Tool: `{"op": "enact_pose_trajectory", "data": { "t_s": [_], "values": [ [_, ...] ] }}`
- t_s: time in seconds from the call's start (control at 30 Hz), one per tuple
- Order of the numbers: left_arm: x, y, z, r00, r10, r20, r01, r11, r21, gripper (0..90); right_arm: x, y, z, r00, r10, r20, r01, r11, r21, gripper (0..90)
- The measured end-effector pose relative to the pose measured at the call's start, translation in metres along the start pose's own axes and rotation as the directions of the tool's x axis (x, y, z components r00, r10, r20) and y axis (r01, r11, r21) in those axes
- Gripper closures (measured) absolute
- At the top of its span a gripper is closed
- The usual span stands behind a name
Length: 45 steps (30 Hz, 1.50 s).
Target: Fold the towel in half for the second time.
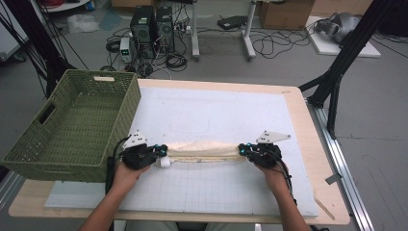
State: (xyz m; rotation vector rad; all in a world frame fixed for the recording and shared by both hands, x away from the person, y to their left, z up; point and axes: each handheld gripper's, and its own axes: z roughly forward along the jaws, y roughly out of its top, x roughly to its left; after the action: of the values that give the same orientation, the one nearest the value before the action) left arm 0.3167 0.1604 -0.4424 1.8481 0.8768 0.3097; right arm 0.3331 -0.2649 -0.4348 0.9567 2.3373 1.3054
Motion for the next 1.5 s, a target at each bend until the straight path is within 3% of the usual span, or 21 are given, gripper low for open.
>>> {"op": "enact_pose_trajectory", "data": {
  "t_s": [0.2,0.27,0.33,0.4,0.47,0.57,0.73,0.83,1.0,1.1,1.23,1.37,1.5],
  "values": [
    [-0.002,-0.002,-0.004,0.9999,-0.014,0.003,0.014,0.9996,0.023,79.4,0.004,-0.003,-0.002,0.9999,-0.011,-0.003,0.011,1.0,0.013,82.1],
    [-0.002,0.002,-0.008,0.9985,-0.045,-0.031,0.046,0.9986,0.028,60.5,0.004,-0.003,-0.004,0.9999,-0.006,-0.01,0.006,1.0,0.018,76.9],
    [-0.002,0.007,-0.012,0.997,-0.069,-0.036,0.069,0.9976,-0.013,53.5,0.004,0.0,-0.008,0.9992,0.027,-0.028,-0.027,1.0,-0.002,67.0],
    [-0.001,0.014,-0.015,0.9952,-0.094,-0.026,0.092,0.9942,-0.055,51.3,0.004,0.006,-0.013,0.9982,0.043,-0.041,-0.044,0.999,-0.03,64.3],
    [0.0,0.019,-0.016,0.9934,-0.114,-0.018,0.112,0.9899,-0.088,51.2,0.006,0.015,-0.019,0.9972,0.054,-0.051,-0.058,0.995,-0.078,62.7],
    [0.002,0.022,-0.011,0.9927,-0.12,-0.017,0.118,0.9888,-0.092,51.5,0.007,0.022,-0.019,0.9983,0.04,-0.042,-0.043,0.995,-0.089,62.9],
    [0.0,0.018,0.009,0.9971,-0.07,-0.029,0.07,0.9975,0.01,65.8,0.01,0.02,0.002,0.9995,0.016,-0.026,-0.016,1.0,0.019,67.1],
    [-0.001,0.014,0.017,0.9977,-0.053,-0.043,0.056,0.996,0.07,73.4,0.011,0.017,0.01,0.9995,0.003,-0.032,-0.001,0.997,0.073,69.7],
    [-0.004,0.003,0.02,0.9974,-0.026,-0.068,0.034,0.9912,0.128,75.9,0.011,0.003,0.016,0.9996,-0.011,-0.024,0.015,0.988,0.152,71.0],
    [-0.006,0.0,0.019,0.9966,-0.015,-0.082,0.024,0.9926,0.119,76.8,0.01,-0.003,0.015,0.9997,-0.007,-0.024,0.01,0.99,0.14,71.0],
    [-0.007,-0.001,0.019,0.9953,-0.001,-0.097,0.013,0.9928,0.119,78.4,0.013,-0.003,0.013,0.9989,-0.045,-0.011,0.046,0.988,0.151,70.8],
    [-0.008,-0.001,0.018,0.9948,-0.005,-0.102,0.017,0.993,0.117,78.2,0.009,-0.007,0.01,0.9996,-0.026,-0.011,0.027,0.99,0.139,69.3],
    [-0.006,0.004,0.011,0.9921,-0.045,-0.117,0.052,0.9972,0.054,66.5,0.01,-0.004,0.005,0.9997,-0.015,-0.019,0.016,0.995,0.097,63.5]
  ]
}}
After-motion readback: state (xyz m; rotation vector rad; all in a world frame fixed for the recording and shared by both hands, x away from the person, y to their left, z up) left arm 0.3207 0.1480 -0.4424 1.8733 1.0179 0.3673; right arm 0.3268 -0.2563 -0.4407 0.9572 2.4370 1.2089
